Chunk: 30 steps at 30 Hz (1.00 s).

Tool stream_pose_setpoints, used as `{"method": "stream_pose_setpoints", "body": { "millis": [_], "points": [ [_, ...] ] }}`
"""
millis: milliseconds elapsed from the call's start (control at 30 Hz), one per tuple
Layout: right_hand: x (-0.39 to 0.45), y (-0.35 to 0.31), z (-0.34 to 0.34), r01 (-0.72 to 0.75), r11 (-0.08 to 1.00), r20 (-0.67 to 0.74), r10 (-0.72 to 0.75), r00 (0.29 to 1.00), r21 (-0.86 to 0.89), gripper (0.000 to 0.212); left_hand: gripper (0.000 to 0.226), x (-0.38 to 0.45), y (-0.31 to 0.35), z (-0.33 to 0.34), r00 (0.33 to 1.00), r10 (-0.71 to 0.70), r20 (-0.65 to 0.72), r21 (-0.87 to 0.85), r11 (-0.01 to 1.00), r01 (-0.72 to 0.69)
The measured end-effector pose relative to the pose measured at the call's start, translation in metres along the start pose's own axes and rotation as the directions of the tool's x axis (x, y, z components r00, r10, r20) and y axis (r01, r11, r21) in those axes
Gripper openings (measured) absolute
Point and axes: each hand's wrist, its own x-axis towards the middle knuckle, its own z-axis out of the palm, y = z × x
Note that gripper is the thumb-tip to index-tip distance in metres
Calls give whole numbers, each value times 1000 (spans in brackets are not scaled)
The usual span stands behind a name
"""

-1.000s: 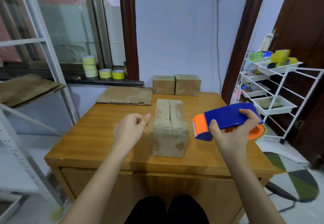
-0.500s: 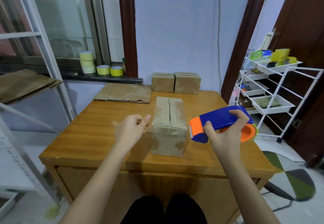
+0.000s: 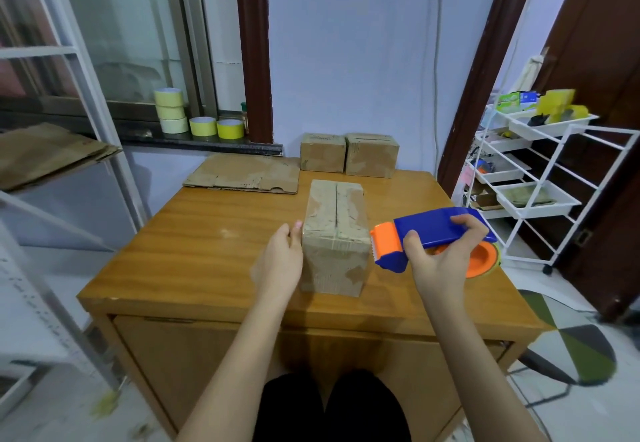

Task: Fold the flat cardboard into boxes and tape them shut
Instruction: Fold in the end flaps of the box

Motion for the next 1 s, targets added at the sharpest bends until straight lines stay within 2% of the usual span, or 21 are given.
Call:
{"method": "stream_pose_setpoints", "body": {
  "millis": [33,133,200,300,400,467,500,633,667,733,767,800,867,933,1000],
  "points": [
    [0,-1,0,-1,1000,1,1,1000,2,53,30,-1,2,-1,999,-22,30,16,1000,21],
    [0,-1,0,-14,1000,10,14,1000,4,52,63,1,-8,3,982,-107,156,-6,994,109],
    [0,-2,0,-20,1000,15,20,1000,1,51,55,-1,-22,11,973,-119,197,-136,980,147],
    [0,-2,1,-26,1000,25,26,999,-7,51,37,-14,-22,11,985,-143,94,-426,889,170],
    [2,0,3,-37,999,34,37,999,-1,51,44,-27,-4,5,992,-88,90,-683,719,125],
    [3,0,5,-41,999,40,41,998,3,51,49,-34,5,7,990,26,138,-726,683,83],
    [3,0,6,-39,999,41,39,998,2,52,53,-38,6,10,984,81,161,-710,702,59],
    [3,0,7,-41,999,44,41,998,3,52,73,-33,-8,14,967,192,170,-549,833,-69],
    [4,1,7,-44,999,48,44,998,6,51,77,-29,-11,12,967,201,159,-443,889,-112],
    [5,1,6,-49,999,55,48,997,9,51,88,-23,-11,3,965,260,45,-75,964,-256],
    [4,1,6,-49,999,56,48,997,6,51,89,-22,-9,0,931,363,-34,103,928,-358],
    [4,1,6,-47,999,55,47,997,3,52,84,-21,-5,-3,869,490,-68,242,853,-463],
    [4,1,6,-48,999,58,48,997,7,52,65,-19,3,-4,756,653,36,428,674,-603],
    [4,1,7,-46,999,61,46,997,2,52,55,-16,5,-3,718,686,119,499,584,-640],
    [4,1,8,-32,999,48,32,998,-10,51,51,-15,5,-6,717,687,118,494,585,-643]
  ]
}}
